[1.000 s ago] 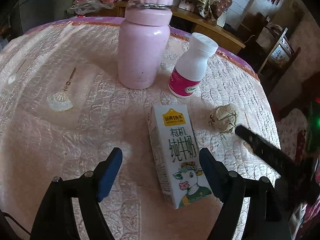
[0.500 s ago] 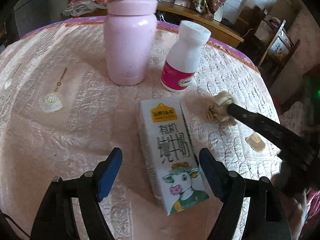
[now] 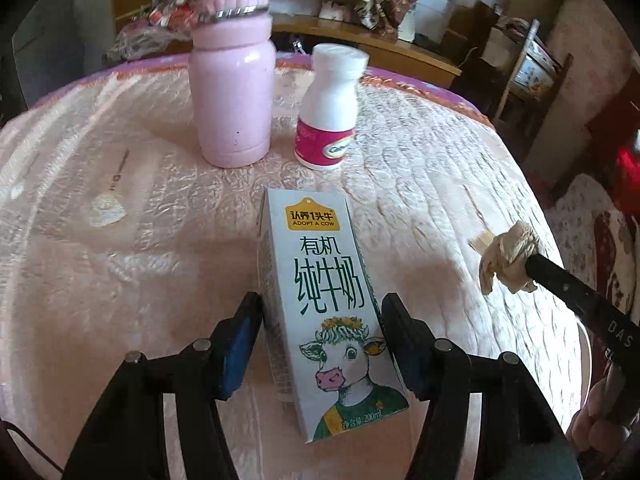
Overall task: Collect trash
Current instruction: 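Grasp the white milk carton with the left tool while the right tool grasps the crumpled tissue, then carry the milk carton and tissue over the white bucket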
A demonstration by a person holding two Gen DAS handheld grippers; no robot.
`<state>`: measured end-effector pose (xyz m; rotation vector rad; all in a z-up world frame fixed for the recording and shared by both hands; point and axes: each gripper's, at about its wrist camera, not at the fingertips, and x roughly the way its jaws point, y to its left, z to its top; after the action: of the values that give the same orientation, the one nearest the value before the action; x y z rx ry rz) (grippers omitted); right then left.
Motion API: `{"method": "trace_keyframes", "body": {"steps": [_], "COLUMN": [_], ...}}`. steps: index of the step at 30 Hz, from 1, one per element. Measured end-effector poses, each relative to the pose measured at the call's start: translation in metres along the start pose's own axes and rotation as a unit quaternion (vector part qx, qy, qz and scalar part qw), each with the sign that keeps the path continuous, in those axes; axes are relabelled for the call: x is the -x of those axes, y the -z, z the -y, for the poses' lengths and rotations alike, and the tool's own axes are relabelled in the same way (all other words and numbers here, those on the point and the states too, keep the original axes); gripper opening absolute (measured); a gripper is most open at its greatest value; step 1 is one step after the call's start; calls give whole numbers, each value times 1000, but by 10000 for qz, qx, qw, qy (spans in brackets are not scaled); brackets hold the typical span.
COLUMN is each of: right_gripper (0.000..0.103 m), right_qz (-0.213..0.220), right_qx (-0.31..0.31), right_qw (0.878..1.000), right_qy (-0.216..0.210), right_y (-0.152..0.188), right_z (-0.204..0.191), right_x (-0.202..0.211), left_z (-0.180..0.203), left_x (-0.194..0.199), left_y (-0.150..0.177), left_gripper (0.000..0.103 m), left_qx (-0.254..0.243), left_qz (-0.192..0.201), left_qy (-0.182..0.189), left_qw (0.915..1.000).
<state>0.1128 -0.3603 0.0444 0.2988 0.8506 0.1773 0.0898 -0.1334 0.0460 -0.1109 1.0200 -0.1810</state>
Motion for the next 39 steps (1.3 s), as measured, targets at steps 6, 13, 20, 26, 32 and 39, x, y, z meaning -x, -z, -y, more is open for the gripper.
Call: {"method": "trace_keyframes", "body": {"steps": [6, 13, 20, 26, 32, 39], "right_gripper": [22, 22, 22, 22, 22, 22], "right_qz": [-61, -76, -125, -52, -8, 182], "right_qx": [-87, -57, -18, -83, -6, -86], "right_qw": [9999, 10000, 9999, 9999, 10000, 9997], "right_qy": [35, 18, -5, -82, 9, 165], "right_y": [29, 64, 96, 122, 143, 156], "right_z": [6, -2, -9, -10, -10, 1], "right_x": [25, 57, 81, 110, 135, 165], "left_z": [14, 33, 39, 44, 62, 92], "left_x": [27, 54, 72, 88, 102, 107], "left_y": [26, 65, 100, 120, 135, 146], "left_gripper": [63, 63, 63, 63, 63, 63], "left_qx": [-248, -638, -823, -946, -1082, -1295], "left_qz": [53, 183, 208, 247, 299, 299], "left_qy": [92, 109, 96, 109, 239, 411], "left_qw": [9996, 9977, 9963, 9952, 9934, 9903]}}
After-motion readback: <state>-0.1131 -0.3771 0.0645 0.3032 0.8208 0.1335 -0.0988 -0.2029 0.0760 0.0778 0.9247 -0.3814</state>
